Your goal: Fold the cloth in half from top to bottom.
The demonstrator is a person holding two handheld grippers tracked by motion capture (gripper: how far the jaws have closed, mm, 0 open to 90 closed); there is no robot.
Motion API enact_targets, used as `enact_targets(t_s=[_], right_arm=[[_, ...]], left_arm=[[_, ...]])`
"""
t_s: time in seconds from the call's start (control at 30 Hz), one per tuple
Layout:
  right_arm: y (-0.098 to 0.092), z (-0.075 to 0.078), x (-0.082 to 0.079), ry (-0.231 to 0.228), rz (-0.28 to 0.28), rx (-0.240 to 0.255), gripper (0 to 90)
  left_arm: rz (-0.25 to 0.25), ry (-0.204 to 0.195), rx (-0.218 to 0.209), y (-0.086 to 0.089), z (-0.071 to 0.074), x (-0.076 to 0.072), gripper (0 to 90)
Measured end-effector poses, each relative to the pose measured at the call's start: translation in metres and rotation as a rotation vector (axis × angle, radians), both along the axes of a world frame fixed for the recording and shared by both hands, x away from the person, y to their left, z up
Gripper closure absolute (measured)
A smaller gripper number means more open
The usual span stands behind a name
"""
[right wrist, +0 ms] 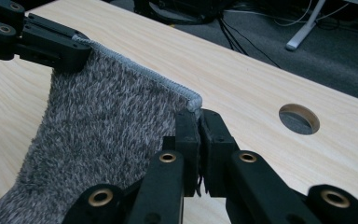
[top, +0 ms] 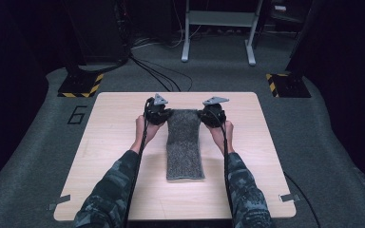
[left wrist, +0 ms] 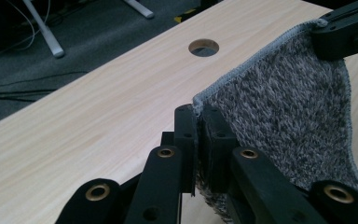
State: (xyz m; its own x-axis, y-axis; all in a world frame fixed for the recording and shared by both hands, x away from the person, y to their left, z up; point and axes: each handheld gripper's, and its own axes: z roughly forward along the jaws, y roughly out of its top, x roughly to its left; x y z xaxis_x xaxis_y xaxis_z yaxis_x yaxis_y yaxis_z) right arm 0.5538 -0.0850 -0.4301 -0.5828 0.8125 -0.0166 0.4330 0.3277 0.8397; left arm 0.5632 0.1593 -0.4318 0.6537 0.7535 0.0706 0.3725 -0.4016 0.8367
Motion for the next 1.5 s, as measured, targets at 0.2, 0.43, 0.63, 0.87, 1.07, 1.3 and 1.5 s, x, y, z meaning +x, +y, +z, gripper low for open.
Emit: enact_targets(t_s=[0.2, 0.43, 0.63, 0.87, 1.07, 1.3, 1.5], right_arm=[[-0.003, 0.009, -0.003, -0.031, -0.001, 0.021, 86.8], [-0.004, 0.016, -0.005, -0.057, 0.004, 0.016, 86.8], [-0.006, 0.015, -0.018, -0.059, 0.026, 0.029, 86.7], [-0.012, 0.005, -0.040, -0.052, 0.065, 0.021, 86.5], [-0.014, -0.005, -0.060, -0.026, 0.103, 0.015, 86.5], [-0.010, -0.014, -0.082, -0.028, 0.144, -0.016, 86.3], [-0.012, -0.020, -0.092, -0.019, 0.154, -0.013, 86.2]], left_arm=[[-0.015, -0.033, -0.014, 0.001, 0.006, 0.000, 85.6], [-0.026, -0.034, -0.008, 0.000, 0.009, -0.001, 85.5], [-0.039, -0.039, -0.025, 0.002, 0.006, -0.014, 85.4], [-0.079, -0.033, -0.027, 0.000, 0.000, -0.035, 85.1], [-0.116, -0.021, -0.006, 0.000, -0.006, -0.051, 84.5], [-0.146, 0.012, -0.012, 0.001, -0.012, -0.066, 83.0], [-0.154, 0.023, -0.010, 0.005, -0.022, -0.080, 82.7]])
